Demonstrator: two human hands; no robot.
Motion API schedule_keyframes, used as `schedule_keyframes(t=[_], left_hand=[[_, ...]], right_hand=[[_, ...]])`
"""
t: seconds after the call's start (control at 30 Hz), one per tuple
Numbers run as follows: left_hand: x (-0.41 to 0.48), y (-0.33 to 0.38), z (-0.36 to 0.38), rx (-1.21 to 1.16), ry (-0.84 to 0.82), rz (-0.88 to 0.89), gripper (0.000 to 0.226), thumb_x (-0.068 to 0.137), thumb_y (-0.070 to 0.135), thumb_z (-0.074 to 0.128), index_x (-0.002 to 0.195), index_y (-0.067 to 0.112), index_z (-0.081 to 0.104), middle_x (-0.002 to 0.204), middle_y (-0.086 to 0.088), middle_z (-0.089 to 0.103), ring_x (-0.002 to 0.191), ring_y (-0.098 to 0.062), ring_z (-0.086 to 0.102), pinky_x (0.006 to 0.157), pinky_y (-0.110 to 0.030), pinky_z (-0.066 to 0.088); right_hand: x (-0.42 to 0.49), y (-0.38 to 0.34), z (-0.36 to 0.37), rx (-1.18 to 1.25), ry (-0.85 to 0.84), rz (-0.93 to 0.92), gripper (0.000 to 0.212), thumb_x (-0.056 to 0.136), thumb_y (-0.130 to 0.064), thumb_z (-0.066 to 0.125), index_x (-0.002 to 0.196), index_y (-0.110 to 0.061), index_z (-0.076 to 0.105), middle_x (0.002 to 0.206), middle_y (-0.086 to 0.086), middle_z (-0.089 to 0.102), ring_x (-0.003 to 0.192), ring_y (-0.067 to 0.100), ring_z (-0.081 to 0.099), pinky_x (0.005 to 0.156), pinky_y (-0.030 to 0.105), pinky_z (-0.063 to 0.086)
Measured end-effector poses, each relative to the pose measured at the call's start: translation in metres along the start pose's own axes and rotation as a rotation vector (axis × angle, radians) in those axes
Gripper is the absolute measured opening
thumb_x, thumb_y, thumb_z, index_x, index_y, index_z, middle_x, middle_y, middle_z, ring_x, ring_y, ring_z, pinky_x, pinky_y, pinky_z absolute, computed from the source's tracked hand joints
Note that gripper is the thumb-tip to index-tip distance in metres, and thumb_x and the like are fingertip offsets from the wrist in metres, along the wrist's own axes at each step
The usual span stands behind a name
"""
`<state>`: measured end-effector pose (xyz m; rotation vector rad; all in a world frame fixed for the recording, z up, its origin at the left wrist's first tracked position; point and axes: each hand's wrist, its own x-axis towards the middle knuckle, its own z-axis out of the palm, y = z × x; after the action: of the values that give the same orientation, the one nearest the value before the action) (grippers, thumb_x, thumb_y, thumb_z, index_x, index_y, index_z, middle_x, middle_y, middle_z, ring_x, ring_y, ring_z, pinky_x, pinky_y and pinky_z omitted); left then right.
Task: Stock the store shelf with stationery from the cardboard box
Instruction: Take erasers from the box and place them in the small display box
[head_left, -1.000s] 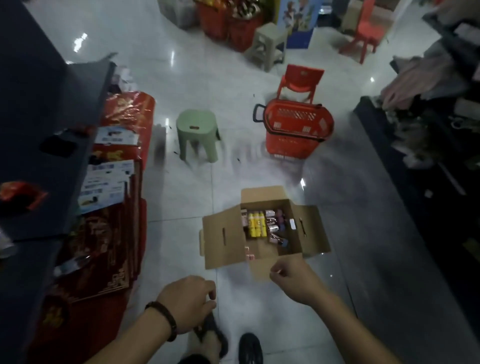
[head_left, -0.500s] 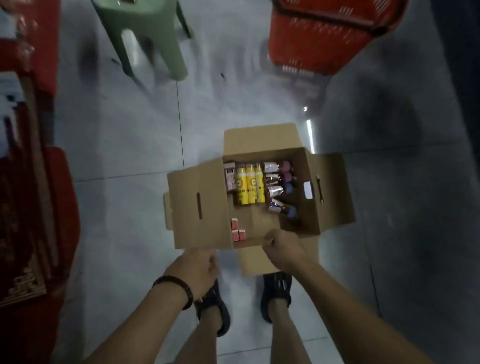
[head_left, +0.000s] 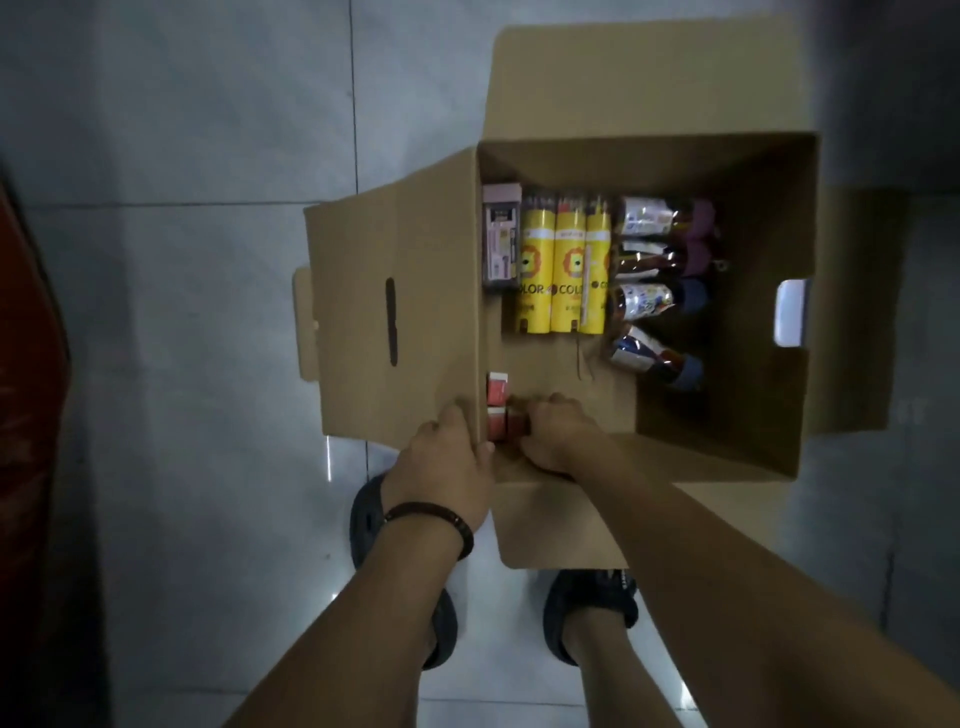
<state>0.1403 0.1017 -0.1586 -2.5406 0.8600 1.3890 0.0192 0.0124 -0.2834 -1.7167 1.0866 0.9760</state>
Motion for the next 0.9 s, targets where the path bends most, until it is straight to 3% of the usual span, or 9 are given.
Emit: schedule_keyframes(t=[0.07,0.17,0.3,0.47,0.63,0.73,0.8,0.9], left_hand=[[-0.001,-0.001,0.003,-0.043,0.016,0.014,0.021,0.105,0.038,0.055,0.108,0.018,0.048,0.091,0.002,0.051,0.082,-0.020,0.054,0.066,-0.031,0.039],[0.000,0.000,0.003,-0.084,-0.004,0.033,0.022,0.106,0.036,0.055,0.116,0.017,0.049,0.094,0.003,0.052,0.083,-0.017,0.055,0.068,-0.029,0.041],[0.007,0.002,0.003,-0.048,-0.028,0.038,0.025,0.105,0.035,0.057,0.121,0.018,0.051,0.105,0.000,0.057,0.091,-0.016,0.055,0.077,-0.032,0.047],[0.003,0.000,-0.006,-0.135,-0.068,-0.034,0.020,0.102,0.037,0.062,0.106,0.020,0.052,0.103,-0.001,0.058,0.091,-0.020,0.058,0.078,-0.036,0.050],[-0.053,0.005,-0.051,-0.546,-0.037,-0.120,0.030,0.101,0.047,0.060,0.120,0.025,0.056,0.114,0.008,0.061,0.097,-0.011,0.059,0.069,-0.023,0.045],[-0.114,0.020,-0.106,-0.850,-0.113,-0.067,0.032,0.099,0.052,0.061,0.124,0.032,0.058,0.116,0.019,0.062,0.107,-0.006,0.063,0.094,-0.034,0.055],[-0.161,0.031,-0.151,-1.062,-0.194,-0.041,0.026,0.101,0.043,0.062,0.124,0.031,0.064,0.120,0.009,0.072,0.111,-0.013,0.070,0.102,-0.043,0.057],[-0.231,0.040,-0.222,-1.224,-0.236,0.055,0.024,0.102,0.021,0.066,0.126,0.017,0.070,0.120,-0.005,0.077,0.113,-0.023,0.073,0.103,-0.047,0.057]], right_hand=[[0.006,0.001,0.003,0.020,0.018,-0.005,0.049,0.090,-0.041,0.060,0.139,-0.040,0.060,0.134,0.015,0.059,0.126,0.040,0.053,0.108,0.045,0.048],[0.005,0.000,-0.002,0.107,0.066,-0.013,0.045,0.091,-0.035,0.069,0.136,-0.031,0.064,0.132,0.012,0.059,0.124,0.034,0.056,0.107,0.043,0.050],[0.007,-0.003,-0.008,0.218,0.057,-0.014,0.040,0.089,-0.038,0.079,0.123,-0.022,0.065,0.125,0.008,0.064,0.109,0.026,0.060,0.095,0.037,0.052],[-0.019,0.002,-0.018,0.275,0.096,0.020,0.034,0.085,-0.039,0.082,0.108,-0.023,0.064,0.106,0.003,0.068,0.096,0.020,0.063,0.075,0.033,0.050],[-0.124,-0.018,-0.060,0.554,0.251,0.027,0.034,0.083,-0.042,0.086,0.104,-0.028,0.063,0.095,-0.001,0.069,0.082,0.015,0.067,0.062,0.029,0.050],[-0.222,-0.057,-0.096,0.585,0.380,-0.126,0.026,0.085,-0.039,0.085,0.098,-0.029,0.065,0.084,-0.006,0.067,0.074,0.009,0.065,0.061,0.027,0.053],[-0.283,-0.084,-0.119,0.585,0.484,-0.258,0.023,0.084,-0.041,0.085,0.095,-0.033,0.067,0.083,-0.010,0.067,0.074,0.006,0.065,0.065,0.028,0.056],[-0.359,-0.126,-0.155,0.454,0.649,-0.423,0.023,0.082,-0.044,0.080,0.101,-0.034,0.071,0.092,-0.016,0.066,0.086,0.007,0.065,0.074,0.040,0.057]])
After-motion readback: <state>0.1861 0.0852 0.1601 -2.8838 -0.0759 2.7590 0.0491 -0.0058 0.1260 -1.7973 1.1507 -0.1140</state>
